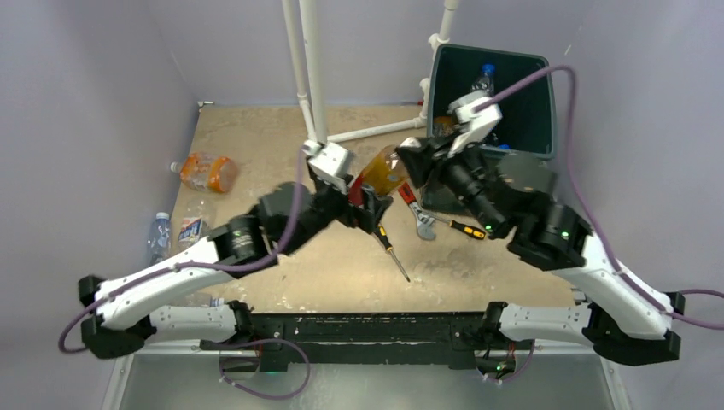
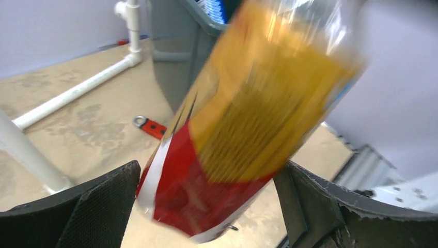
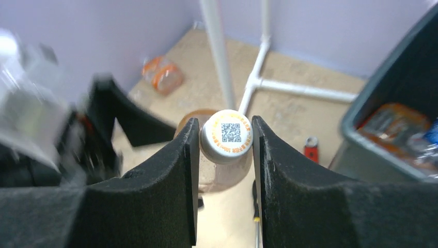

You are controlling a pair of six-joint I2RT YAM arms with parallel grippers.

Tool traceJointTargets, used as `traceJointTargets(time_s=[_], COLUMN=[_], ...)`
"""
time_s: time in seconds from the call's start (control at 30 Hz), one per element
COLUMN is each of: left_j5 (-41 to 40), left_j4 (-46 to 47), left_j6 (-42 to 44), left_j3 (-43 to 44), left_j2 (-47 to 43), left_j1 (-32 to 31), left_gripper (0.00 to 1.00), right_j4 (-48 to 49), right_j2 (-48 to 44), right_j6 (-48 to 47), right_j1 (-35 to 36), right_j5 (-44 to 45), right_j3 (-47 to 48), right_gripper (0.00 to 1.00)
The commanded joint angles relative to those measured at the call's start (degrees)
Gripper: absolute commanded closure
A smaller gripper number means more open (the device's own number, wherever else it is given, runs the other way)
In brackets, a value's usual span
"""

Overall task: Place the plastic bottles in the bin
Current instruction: Pick up the plastic bottle from the corner of the board, then place the plastic bottle in the trash bin.

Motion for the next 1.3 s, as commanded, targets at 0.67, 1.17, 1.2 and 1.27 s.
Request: traceJointTargets(time_s=[0.67,1.17,1.2,1.27], left_j5=[-44.71,-50.18,-52.19,-55.77], left_j4=[-10.66,-25.39,-25.85,-27.32], left_j6=[-11.42,-22.09,-22.55,-24.14], left_j3=[-15.02,-13.62,-13.37,-12.81], left_j2=[-18.01,-28.02,-29.05,-30.55], left_j1=[-12.31,-12.31,-12.33,-12.34], left_gripper=[0.01,0.02,0.02,0.02], right_j4=[30.22,27.44,27.00,25.56], right_j2=[8.86,8.51,9.27,10.21], right_j6=[-29.12,-1.90,-2.33,-1.38], right_j1=[-15.21,-38.14,-38.38,-39.61], right_j5=[25.84,18.32,19.52,19.41], right_j3=[14.30,1.93,1.43,-0.73], right_gripper=[1.00,1.00,1.00,1.00])
